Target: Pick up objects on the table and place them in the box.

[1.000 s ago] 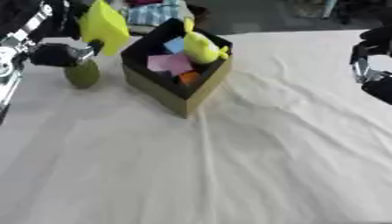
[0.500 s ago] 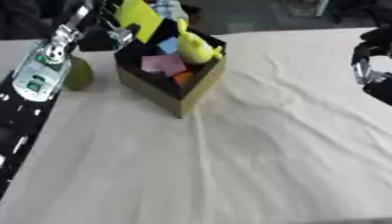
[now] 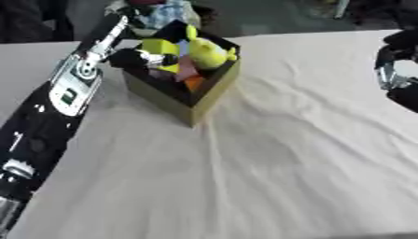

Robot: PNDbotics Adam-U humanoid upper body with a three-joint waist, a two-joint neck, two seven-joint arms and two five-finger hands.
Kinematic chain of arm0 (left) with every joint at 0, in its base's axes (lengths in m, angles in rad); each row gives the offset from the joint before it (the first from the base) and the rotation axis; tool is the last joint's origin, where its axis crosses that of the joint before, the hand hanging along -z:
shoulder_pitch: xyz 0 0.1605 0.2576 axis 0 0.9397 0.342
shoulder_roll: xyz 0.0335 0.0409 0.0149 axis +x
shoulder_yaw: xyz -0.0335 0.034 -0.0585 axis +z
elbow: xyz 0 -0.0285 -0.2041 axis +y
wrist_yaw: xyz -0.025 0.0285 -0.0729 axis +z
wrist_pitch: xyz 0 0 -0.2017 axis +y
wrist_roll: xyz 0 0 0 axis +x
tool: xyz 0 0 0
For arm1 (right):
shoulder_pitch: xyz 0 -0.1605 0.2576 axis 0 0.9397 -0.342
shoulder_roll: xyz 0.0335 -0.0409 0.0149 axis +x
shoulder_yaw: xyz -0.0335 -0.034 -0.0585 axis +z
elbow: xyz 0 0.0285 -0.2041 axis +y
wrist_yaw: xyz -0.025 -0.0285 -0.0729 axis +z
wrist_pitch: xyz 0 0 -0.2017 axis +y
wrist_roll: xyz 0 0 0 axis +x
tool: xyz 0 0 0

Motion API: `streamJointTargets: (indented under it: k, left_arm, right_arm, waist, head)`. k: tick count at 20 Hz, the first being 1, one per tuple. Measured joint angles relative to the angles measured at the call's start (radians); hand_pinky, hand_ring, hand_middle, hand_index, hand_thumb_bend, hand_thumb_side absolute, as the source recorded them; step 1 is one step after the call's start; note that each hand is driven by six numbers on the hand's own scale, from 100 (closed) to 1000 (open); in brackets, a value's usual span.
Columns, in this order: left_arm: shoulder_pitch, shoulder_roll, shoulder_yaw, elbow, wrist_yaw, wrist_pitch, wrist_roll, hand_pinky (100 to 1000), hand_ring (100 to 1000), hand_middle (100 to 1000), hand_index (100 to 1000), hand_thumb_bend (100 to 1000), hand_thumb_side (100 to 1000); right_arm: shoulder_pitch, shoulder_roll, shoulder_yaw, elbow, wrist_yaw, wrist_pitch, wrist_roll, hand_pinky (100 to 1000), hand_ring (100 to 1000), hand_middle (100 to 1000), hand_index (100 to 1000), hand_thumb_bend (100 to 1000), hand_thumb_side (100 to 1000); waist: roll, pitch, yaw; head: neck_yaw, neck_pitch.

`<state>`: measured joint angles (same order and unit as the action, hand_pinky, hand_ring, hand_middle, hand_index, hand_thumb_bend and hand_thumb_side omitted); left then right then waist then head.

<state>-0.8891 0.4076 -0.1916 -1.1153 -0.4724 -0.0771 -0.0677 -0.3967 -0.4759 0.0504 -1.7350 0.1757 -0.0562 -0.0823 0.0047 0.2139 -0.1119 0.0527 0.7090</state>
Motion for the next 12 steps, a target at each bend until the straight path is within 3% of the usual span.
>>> streamJointTargets:
  k: [4,8,12]
  left_arm:
    - [0.044,0.043,0.026,-0.111,0.105,0.041,0.032,695,760,765,882,686,545]
    - [0.084,0.116,0.067,-0.188,0.174,0.094,0.038,705,757,761,887,651,528]
    - [0.116,0.191,0.091,-0.185,0.153,0.119,-0.022,732,764,771,890,617,485]
  right_arm:
    - [0.001,0.003,0.0,0.003,0.0,-0.006,0.004,716,713,670,918,100,319]
    - [0.002,0.003,-0.001,0.003,-0.001,-0.008,0.004,716,712,669,917,100,321]
    - [0.008,0.003,-0.001,0.006,-0.001,-0.008,0.004,715,711,668,917,100,322]
  waist:
    - [0.0,0.0,0.012]
    - [0.0,0.0,0.021]
    - [0.003,-0.001,0.025]
  head:
    - [-0.003,-0.007]
    - [-0.005,-0.007]
    - [-0.01,-0.007]
